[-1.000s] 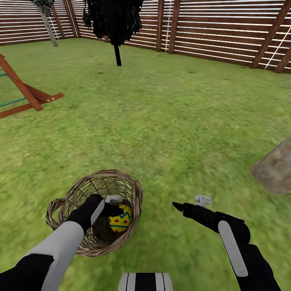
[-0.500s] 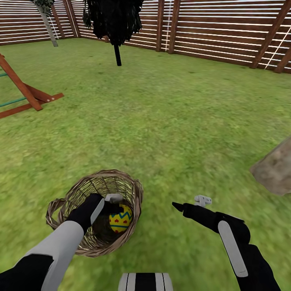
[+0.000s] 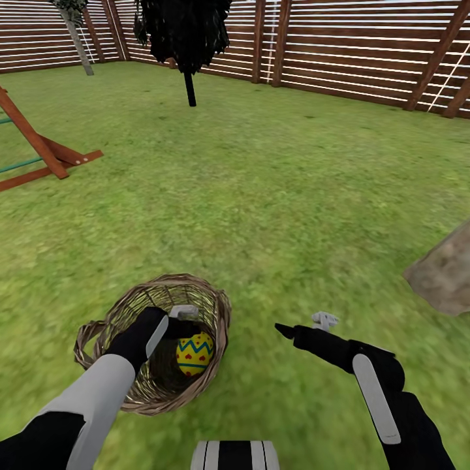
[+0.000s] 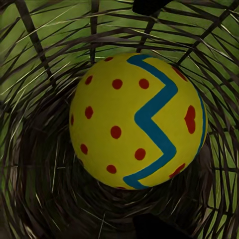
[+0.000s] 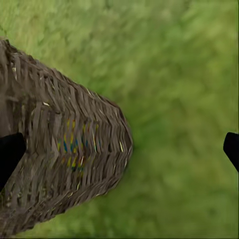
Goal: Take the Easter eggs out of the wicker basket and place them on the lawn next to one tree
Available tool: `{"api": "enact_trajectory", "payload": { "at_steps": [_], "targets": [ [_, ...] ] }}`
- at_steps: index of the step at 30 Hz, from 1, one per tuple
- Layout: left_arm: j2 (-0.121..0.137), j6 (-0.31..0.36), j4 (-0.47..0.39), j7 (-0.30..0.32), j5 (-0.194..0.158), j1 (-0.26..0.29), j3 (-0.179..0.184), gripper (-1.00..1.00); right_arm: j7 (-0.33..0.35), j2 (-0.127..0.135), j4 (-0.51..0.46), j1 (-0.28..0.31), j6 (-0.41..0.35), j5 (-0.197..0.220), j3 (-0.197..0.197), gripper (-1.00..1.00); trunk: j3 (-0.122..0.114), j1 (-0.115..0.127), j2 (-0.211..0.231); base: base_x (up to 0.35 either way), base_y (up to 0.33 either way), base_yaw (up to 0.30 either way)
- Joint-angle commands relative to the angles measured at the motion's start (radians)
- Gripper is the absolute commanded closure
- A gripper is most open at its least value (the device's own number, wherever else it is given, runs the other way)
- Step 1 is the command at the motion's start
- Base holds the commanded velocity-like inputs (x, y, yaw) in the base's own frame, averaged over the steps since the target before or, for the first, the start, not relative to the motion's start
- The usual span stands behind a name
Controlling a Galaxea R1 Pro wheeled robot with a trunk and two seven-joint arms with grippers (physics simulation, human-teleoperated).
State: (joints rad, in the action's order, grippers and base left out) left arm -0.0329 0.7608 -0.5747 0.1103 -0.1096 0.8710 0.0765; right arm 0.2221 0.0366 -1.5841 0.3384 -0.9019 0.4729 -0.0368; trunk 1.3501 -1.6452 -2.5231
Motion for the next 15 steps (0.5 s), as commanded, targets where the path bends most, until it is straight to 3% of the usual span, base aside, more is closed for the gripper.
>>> {"api": "enact_trajectory", "payload": {
  "at_steps": [1, 2, 7, 11, 15],
  "targets": [
    [0.001, 0.005, -0.001, -0.004, -0.01, 0.0, 0.003, -1.0, 0.035, 0.0, 0.0, 0.002, -0.005, -0.008, -0.002, -1.0, 0.001, 0.0, 0.0, 0.0, 0.0, 0.0],
    [0.001, 0.005, -0.002, -0.004, -0.01, 0.0, 0.003, -1.0, 0.11, 0.001, -0.001, 0.005, -0.018, -0.008, -0.002, -1.0, 0.001, 0.0, 0.0, 0.0, 0.0, 0.0],
    [0.001, 0.005, -0.002, -0.004, -0.01, 0.0, 0.003, -1.0, 0.248, 0.002, -0.001, 0.01, -0.059, -0.008, -0.011, -1.0, 0.001, 0.0, 0.0, 0.0, 0.0, 0.0],
    [0.001, 0.005, -0.002, -0.004, -0.01, 0.0, 0.003, -1.0, 0.306, 0.002, -0.001, 0.011, -0.068, -0.007, -0.046, -1.0, 0.001, 0.0, 0.0, 0.0, 0.0, 0.0],
    [0.001, 0.005, -0.002, -0.004, -0.01, 0.0, 0.003, -1.0, 0.353, 0.007, -0.002, 0.01, -0.072, -0.008, -0.077, -1.0, 0.016, -0.002, -0.001, 0.0, 0.0, 0.0]
  ]
}}
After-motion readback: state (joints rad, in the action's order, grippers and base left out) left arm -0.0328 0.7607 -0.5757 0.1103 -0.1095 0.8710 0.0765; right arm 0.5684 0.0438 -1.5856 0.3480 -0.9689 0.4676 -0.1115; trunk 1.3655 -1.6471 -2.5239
